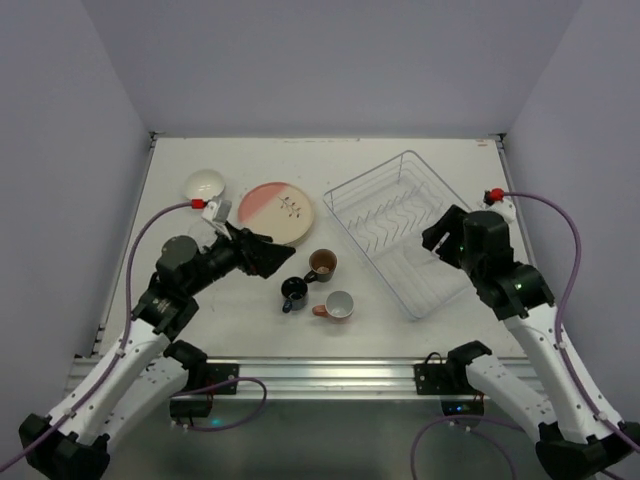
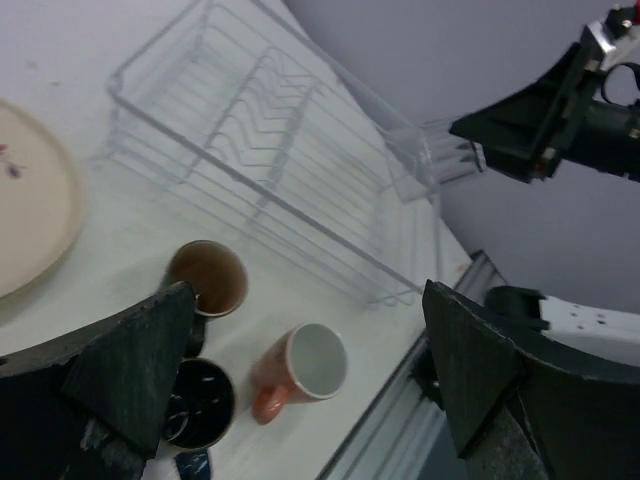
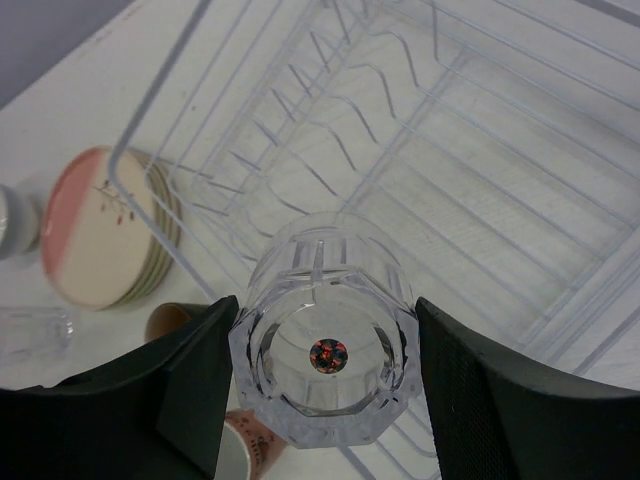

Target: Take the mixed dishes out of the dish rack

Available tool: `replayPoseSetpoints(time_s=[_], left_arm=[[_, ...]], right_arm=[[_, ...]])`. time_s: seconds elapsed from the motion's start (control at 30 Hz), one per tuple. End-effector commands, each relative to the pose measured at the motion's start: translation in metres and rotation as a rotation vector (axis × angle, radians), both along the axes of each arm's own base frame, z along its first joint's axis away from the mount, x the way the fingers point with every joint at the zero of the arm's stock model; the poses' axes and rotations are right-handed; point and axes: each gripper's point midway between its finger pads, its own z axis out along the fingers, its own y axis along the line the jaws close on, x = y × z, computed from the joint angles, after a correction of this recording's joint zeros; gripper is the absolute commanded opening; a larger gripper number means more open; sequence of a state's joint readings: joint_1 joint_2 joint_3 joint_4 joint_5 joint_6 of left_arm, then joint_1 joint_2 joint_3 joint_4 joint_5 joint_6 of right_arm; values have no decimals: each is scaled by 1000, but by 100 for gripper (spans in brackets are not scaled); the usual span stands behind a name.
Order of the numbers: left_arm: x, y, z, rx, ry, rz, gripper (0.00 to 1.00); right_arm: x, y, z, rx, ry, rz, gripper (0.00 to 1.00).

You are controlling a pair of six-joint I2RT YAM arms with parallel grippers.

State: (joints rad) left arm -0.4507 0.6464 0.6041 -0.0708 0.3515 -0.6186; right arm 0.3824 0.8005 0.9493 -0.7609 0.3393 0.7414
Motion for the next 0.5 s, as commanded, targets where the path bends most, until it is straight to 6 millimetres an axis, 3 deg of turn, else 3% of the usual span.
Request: replayPoseSetpoints(time_s=[0.0,0.07,0.13,0.17,0.2,0.27,0.3,0.37,0.47], left_arm=[[-45,-54,76,-308,-168,-327,100],[-53,-66,101,-365,-242,-363,100],[-61,-87,104,-395,-229,-434,100],[-67,-90,118,-439,-273,-467,100],[-68,-101,113,-456,-229,-500,100],[-77,-108,133,-511,-281,-563,100],[-79,-120,129,-513,-250,-593,100],[-85,-128,142,-535,-278,-630,100],[-95,-145,141,-529,-291,-677,100]], right_arm=[[1,30,72,127,-229,209,0],[-9,42,99,188,-330,288,0],[-19,53,119,236,-404,362,0],[-27,61,132,278,-443,414,0],[-37,64,142,298,-479,447,0],[-51,74,159,330,-528,534,0],[-65,85,173,358,-584,632,0],[-74,93,179,380,-623,702,0],[-83,101,189,388,-689,782,0]])
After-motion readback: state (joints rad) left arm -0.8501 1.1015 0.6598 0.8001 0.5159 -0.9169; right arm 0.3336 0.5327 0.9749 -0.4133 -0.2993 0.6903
